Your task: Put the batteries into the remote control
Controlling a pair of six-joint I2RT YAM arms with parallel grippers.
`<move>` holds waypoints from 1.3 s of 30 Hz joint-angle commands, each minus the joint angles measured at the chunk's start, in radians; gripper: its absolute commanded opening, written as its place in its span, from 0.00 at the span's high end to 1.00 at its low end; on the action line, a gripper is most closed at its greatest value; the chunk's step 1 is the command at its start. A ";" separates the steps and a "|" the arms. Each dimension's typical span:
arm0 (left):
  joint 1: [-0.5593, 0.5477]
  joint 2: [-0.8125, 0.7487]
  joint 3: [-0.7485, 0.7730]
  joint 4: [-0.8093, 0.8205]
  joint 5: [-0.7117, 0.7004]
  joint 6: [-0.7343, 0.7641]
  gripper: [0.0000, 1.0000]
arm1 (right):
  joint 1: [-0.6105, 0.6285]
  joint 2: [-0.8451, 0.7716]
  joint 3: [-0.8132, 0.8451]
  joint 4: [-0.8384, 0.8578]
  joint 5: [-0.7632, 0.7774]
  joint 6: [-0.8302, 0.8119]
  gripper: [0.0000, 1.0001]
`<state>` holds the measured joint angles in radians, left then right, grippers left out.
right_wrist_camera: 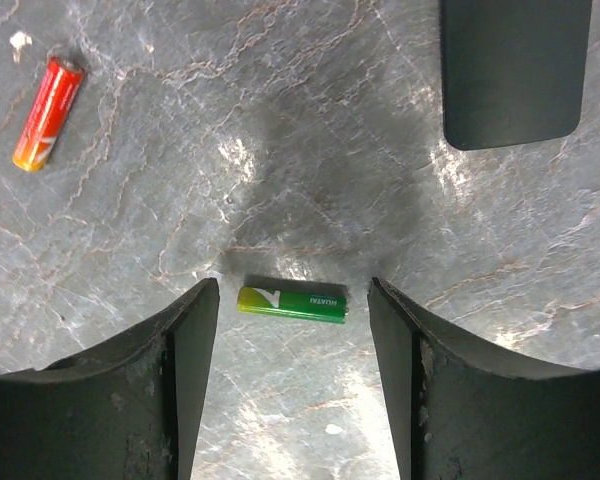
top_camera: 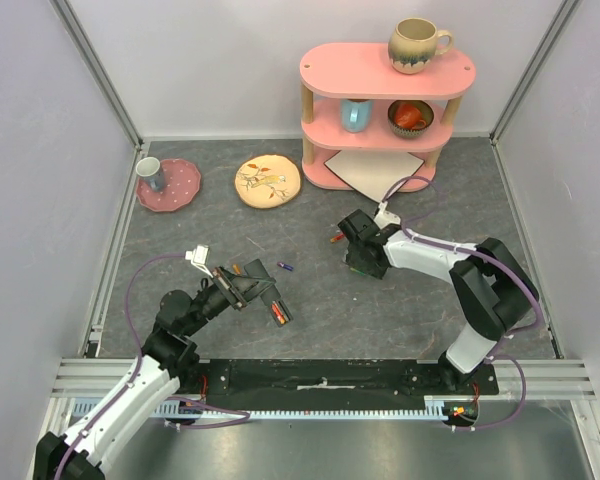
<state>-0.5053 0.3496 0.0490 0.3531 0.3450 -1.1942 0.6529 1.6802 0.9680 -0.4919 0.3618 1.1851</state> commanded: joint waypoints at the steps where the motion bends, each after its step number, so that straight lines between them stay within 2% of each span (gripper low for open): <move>1: 0.005 -0.023 -0.011 0.026 0.011 0.016 0.98 | 0.004 -0.027 0.069 -0.037 -0.001 -0.172 0.32; 3: 0.005 -0.034 -0.012 0.014 0.012 0.016 0.98 | 0.007 -0.028 0.103 -0.039 0.009 -0.318 0.34; 4: 0.005 -0.038 -0.015 0.011 0.009 0.016 0.98 | 0.007 -0.030 0.112 -0.040 0.019 -0.461 0.35; 7: 0.005 -0.052 -0.026 0.007 0.003 0.012 0.98 | 0.005 -0.065 0.048 0.036 -0.014 -0.751 0.40; 9: 0.005 -0.058 -0.032 0.006 0.002 0.012 0.98 | 0.005 -0.112 -0.007 0.133 -0.100 -0.850 0.42; 11: 0.005 -0.057 -0.037 0.004 -0.001 0.012 0.98 | 0.004 -0.119 -0.031 0.145 -0.159 -0.932 0.41; 19: 0.005 -0.043 -0.032 0.007 0.000 0.013 0.98 | 0.004 -0.117 -0.066 0.156 -0.290 -1.001 0.40; 25: 0.005 -0.041 -0.038 0.007 -0.001 0.013 0.98 | 0.004 -0.097 -0.084 0.147 -0.284 -1.018 0.46; 28: 0.005 -0.034 -0.037 0.012 -0.006 0.013 0.98 | 0.002 -0.073 -0.087 0.145 -0.251 -1.007 0.52; 39: 0.005 -0.018 -0.040 0.024 -0.008 0.013 0.98 | -0.004 -0.057 -0.092 0.161 -0.336 -0.929 0.64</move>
<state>-0.5053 0.3283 0.0490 0.3386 0.3431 -1.1942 0.6518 1.6253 0.8841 -0.3565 0.0673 0.2226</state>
